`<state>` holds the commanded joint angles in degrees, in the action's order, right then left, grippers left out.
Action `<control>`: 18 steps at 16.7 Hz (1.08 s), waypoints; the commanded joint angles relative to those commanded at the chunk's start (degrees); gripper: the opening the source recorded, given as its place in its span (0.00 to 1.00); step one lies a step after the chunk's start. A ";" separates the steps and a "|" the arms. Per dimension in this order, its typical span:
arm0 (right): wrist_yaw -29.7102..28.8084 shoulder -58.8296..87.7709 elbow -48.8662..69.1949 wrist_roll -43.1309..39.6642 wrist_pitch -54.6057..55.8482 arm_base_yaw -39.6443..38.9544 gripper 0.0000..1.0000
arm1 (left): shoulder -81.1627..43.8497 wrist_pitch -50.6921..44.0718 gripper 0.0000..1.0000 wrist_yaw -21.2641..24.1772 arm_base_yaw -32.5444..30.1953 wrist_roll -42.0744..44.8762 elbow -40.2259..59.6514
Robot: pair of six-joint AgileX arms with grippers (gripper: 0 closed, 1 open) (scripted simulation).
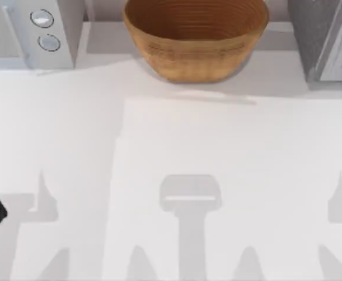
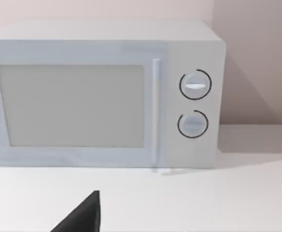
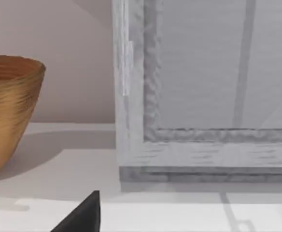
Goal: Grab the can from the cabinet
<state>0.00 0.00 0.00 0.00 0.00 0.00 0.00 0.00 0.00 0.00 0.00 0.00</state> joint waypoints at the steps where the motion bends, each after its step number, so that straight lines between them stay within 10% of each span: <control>1: 0.00 0.00 0.00 0.00 0.00 0.00 1.00 | 0.00 0.00 1.00 0.00 0.00 0.00 0.00; 8: -1.41 11.38 12.80 0.04 -3.87 -1.84 1.00 | 0.00 0.00 1.00 0.00 0.00 0.00 0.00; 18: -7.63 50.83 65.48 0.65 -15.96 -7.01 1.00 | 0.00 0.00 1.00 0.00 0.00 0.00 0.00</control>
<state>-7.63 50.83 65.48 0.65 -15.96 -7.01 0.00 0.00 0.00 0.00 0.00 0.00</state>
